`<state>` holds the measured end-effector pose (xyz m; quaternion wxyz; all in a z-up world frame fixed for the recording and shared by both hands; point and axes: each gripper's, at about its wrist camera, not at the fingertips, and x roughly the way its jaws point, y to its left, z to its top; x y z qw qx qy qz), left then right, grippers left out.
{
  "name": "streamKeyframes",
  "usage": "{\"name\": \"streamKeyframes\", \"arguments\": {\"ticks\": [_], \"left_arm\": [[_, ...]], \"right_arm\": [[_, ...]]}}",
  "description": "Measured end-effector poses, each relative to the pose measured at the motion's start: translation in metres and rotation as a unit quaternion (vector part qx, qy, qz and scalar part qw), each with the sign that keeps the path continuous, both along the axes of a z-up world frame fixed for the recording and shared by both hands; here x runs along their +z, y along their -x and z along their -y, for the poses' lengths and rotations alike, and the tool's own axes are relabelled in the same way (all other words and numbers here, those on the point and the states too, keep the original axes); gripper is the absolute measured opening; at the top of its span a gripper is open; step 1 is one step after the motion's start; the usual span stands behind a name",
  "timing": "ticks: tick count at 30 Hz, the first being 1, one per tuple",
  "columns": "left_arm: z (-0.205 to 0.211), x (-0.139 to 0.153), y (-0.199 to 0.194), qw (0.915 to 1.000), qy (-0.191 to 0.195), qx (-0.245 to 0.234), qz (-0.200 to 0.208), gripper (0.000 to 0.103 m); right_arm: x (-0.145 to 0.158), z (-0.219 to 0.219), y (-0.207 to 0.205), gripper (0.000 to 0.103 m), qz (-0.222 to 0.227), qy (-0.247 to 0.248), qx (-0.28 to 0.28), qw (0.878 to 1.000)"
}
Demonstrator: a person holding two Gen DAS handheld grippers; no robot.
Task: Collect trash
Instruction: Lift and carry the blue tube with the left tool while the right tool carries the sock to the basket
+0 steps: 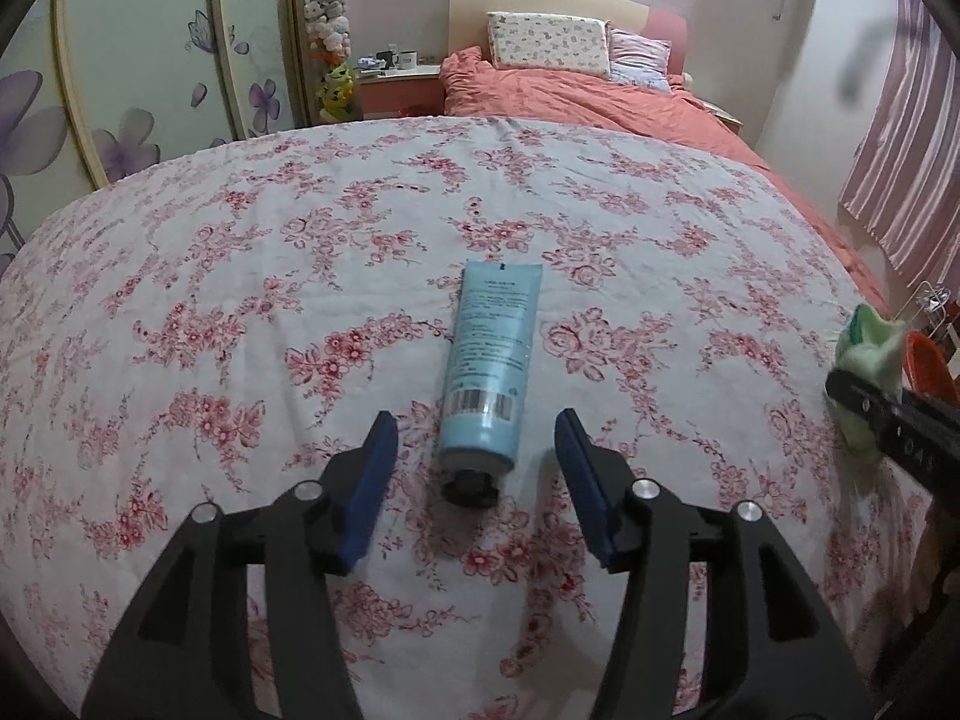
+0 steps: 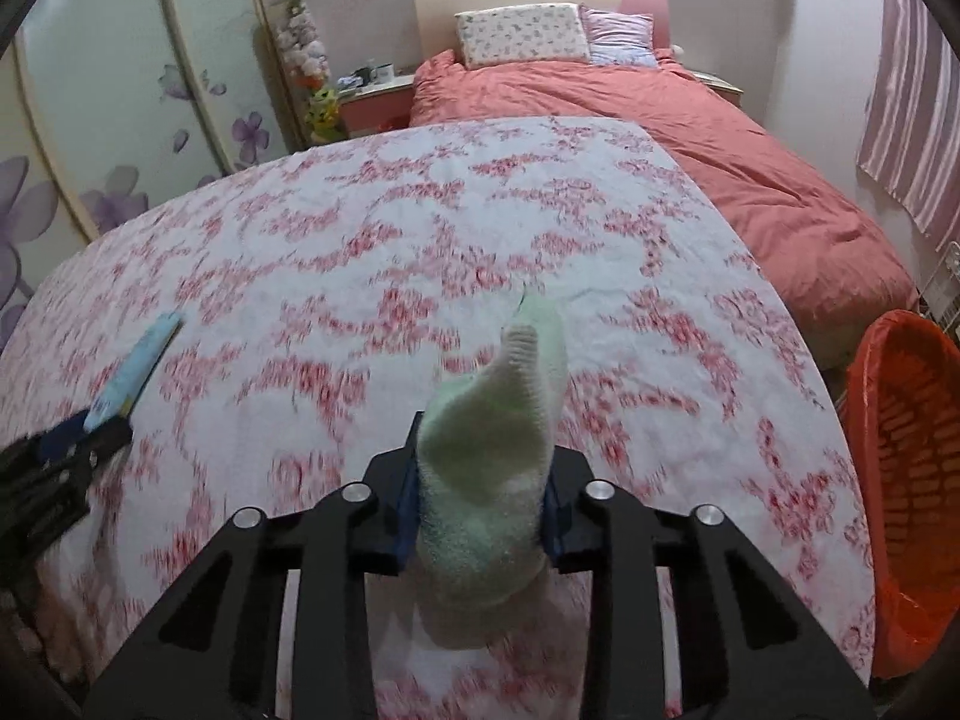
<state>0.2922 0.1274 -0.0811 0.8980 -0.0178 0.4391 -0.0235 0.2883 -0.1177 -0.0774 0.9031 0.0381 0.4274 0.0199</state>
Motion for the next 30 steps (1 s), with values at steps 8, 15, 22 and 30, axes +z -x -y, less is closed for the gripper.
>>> {"name": "streamKeyframes", "arguments": {"ticks": [8, 15, 22, 30], "left_arm": [[-0.0031, 0.0008, 0.001, 0.9999, 0.016, 0.004, 0.003, 0.053], [-0.0073, 0.0012, 0.001, 0.9995, 0.028, 0.011, 0.004, 0.052], [-0.0082, 0.0013, 0.0013, 0.9994, 0.03, 0.015, 0.004, 0.051], [-0.0048, 0.001, 0.0003, 0.9998, 0.013, 0.015, 0.002, 0.046]], "right_arm": [[-0.0012, -0.0017, 0.0095, 0.03, 0.002, 0.023, -0.003, 1.0], [-0.0013, -0.0003, 0.0103, 0.031, 0.001, 0.023, -0.007, 1.0], [-0.0017, 0.0011, 0.0101, 0.032, 0.001, 0.021, -0.011, 1.0], [-0.0018, 0.0017, 0.0102, 0.033, 0.0, 0.02, -0.014, 1.0]]}}
